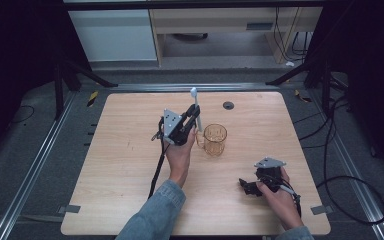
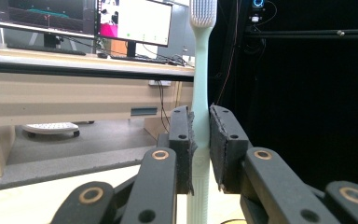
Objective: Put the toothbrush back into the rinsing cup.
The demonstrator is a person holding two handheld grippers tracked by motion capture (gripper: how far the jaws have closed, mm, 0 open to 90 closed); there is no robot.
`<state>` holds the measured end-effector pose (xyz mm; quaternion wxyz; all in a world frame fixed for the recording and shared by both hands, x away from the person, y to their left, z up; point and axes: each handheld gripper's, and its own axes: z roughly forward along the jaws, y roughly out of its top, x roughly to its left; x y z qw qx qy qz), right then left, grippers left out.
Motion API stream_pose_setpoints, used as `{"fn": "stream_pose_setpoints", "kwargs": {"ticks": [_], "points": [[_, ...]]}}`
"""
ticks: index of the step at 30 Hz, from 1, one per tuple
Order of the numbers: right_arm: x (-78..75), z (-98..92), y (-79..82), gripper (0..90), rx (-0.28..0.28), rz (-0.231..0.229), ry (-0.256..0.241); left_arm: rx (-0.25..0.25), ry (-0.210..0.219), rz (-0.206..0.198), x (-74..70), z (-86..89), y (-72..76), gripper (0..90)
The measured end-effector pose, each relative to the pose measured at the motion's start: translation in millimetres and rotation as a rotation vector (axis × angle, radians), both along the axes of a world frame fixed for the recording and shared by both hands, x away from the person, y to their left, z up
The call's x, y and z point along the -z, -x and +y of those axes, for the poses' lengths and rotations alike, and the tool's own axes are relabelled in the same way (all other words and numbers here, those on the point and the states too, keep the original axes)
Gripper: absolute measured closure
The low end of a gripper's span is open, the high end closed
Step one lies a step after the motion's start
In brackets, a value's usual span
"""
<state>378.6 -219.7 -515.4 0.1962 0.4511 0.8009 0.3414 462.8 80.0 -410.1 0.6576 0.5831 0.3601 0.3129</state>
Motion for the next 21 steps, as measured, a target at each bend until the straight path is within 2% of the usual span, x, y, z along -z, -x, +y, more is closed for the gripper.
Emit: {"fn": "stream_pose_setpoints", "kwargs": {"ticks": [8,12,16,21], "points": [[-0.1,-0.1,0.0,0.4,-0.003,0.000,0.003,-0.006,-0.021,-0.001,5.8,-2.8,-1.4,78.8],[-0.2,-0.1,0.1,0.4,-0.003,0.000,0.002,-0.011,-0.012,0.006,9.7,-3.0,-4.5,78.8],[-0.2,-0.2,0.1,0.4,-0.006,0.000,0.004,-0.017,-0.027,0.004,12.1,-4.3,-5.0,78.8],[-0.2,-0.1,0.1,0.4,-0.007,0.000,0.004,-0.019,-0.020,0.014,17.0,-3.0,-5.6,78.8]]}}
